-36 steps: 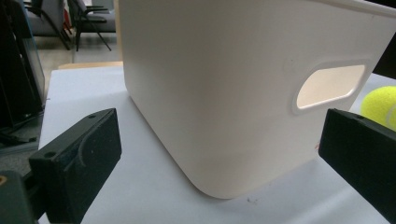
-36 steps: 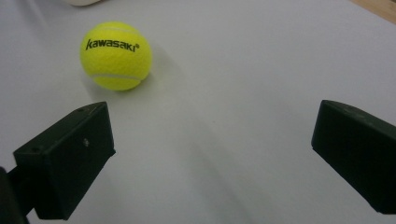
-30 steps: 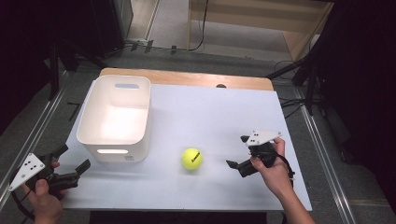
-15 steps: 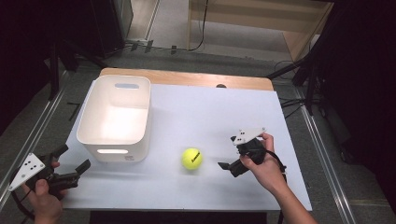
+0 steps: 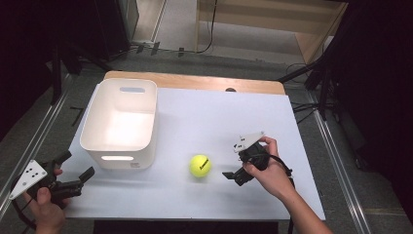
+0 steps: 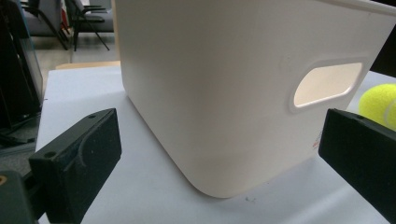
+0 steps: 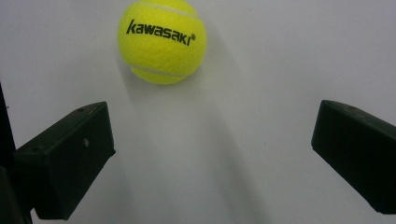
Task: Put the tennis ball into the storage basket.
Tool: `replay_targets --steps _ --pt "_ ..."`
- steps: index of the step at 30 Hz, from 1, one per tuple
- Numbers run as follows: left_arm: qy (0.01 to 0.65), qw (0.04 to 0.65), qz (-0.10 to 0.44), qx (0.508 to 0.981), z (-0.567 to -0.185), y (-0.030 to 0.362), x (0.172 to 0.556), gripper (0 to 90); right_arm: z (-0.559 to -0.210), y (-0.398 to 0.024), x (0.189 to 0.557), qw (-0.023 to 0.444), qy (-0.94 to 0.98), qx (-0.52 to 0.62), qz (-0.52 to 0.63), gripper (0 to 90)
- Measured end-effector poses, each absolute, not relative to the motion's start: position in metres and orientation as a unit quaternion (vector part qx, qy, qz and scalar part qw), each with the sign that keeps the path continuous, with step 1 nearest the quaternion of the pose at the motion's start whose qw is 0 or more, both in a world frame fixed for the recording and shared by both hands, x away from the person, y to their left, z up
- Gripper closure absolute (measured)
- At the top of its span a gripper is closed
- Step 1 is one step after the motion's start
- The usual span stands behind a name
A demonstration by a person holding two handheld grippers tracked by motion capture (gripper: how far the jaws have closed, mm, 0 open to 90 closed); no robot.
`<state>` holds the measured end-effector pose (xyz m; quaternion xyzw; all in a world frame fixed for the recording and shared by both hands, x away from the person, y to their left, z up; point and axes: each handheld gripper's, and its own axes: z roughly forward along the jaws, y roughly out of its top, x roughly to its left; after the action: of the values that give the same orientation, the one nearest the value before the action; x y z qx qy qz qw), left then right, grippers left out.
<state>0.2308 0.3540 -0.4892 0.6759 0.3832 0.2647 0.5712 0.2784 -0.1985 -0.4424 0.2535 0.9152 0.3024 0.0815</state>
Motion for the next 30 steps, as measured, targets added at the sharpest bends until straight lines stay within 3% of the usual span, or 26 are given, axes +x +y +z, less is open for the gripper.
replay_targets --steps 30 --pt "0.383 0.570 0.264 0.678 -0.489 0.354 0.231 0.0 -0.442 -0.162 0.289 0.046 0.950 0.208 0.229 0.0"
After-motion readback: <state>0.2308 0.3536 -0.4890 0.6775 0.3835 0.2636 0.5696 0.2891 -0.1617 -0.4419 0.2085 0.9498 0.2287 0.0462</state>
